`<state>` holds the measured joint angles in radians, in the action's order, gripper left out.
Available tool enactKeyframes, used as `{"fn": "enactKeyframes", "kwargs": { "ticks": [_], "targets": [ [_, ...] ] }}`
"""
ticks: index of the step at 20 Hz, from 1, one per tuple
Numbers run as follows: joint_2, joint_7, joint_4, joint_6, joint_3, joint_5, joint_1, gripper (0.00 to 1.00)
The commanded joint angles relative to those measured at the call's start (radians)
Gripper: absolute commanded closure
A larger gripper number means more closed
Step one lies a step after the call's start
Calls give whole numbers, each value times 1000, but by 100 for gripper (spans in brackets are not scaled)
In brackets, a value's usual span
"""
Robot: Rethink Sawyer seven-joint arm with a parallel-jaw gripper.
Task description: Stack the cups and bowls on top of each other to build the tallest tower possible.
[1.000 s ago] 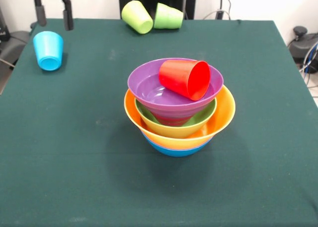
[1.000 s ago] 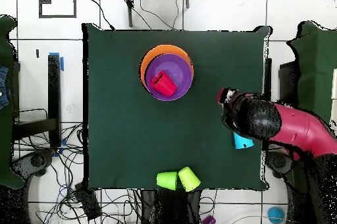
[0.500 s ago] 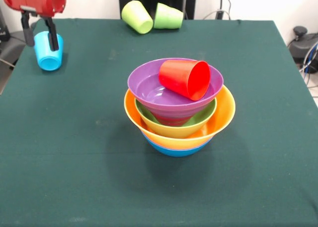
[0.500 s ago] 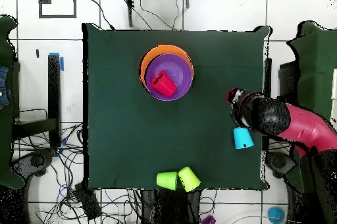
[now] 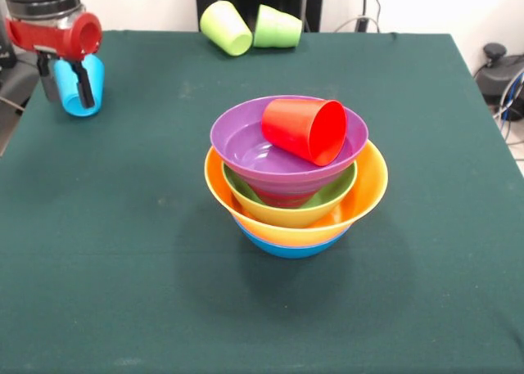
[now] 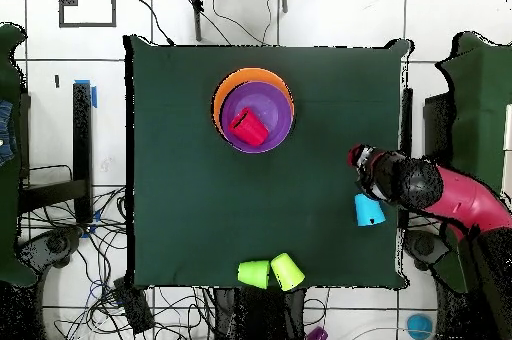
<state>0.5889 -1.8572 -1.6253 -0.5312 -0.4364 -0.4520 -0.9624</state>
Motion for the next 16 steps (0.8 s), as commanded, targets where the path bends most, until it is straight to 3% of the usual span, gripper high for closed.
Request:
{"fn": "enactKeyframes", "kwargs": {
  "ticks": [1,4,8,13,16],
  "targets": [
    [-85,220,57,-15,-83,-90,-6,0],
    [-74,202,41,-3,-89,-107,-10,0],
    [5,173,-19,-12,-88,-107,-11,0],
    [184,122,-154,-50,-79,-68,-13,0],
    [290,147,-235,-73,-100,-41,-30,0]
  ]
}}
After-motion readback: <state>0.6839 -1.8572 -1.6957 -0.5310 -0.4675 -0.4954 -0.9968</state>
